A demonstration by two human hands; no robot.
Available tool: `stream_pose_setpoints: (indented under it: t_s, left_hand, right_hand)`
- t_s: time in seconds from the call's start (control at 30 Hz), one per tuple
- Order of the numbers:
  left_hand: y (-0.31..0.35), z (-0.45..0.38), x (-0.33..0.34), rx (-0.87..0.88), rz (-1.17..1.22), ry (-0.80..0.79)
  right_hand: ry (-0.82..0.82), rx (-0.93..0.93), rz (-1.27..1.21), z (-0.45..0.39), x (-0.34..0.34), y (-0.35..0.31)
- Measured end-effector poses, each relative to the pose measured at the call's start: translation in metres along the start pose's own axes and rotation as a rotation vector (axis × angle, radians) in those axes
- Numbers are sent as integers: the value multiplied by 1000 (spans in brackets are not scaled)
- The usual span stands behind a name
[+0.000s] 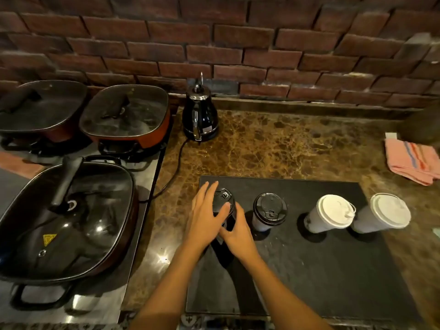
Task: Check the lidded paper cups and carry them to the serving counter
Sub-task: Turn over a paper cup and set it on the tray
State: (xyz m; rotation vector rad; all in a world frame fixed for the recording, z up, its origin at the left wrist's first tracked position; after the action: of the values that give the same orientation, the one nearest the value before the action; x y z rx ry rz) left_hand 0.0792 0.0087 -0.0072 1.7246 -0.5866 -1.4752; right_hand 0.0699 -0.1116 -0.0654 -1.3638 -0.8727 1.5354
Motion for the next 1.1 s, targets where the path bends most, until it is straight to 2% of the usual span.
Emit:
stream_pose_setpoints:
  t_s: [0.17,0.33,0.5,0.63,0.83,0.97,1.1]
  left_hand:
    - [-6,-9,9,-20,0,-38]
    - [-9,-12,4,-38,-5,-2]
    - [-24,-15,-8,-132,58,26]
    - [-35,-19,-24,-208,215,54]
    - [-17,-27,-56,-209,336,5]
    - [8,-26,-83,-119,375,1]
    - [35,-27,-108,35,270,-2]
  right_hand:
    - [-19,68,18,-12,8,11]
    - [-24,65,54,-14,12,10]
    - [-35,62,64,-13,17,7]
    - [-57,21,93,-2,15,-15]
    - [-17,-103,117,14,1,-55]
    - [17,-200,126,23,-12,-87]
    - [83,-221,77,36,-35,-115]
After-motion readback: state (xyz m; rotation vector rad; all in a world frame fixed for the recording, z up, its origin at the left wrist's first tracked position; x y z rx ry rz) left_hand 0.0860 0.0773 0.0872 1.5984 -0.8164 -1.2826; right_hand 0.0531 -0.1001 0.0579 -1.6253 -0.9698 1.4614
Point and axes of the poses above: each hand's wrist, its own z-axis away from the middle knuckle, its own x-axis out of the palm, y = z × x, the point moved 8 cm from there along -z, towards the middle knuckle, and after that the axes turned 11 degrees about y, right-handed, at the moved point
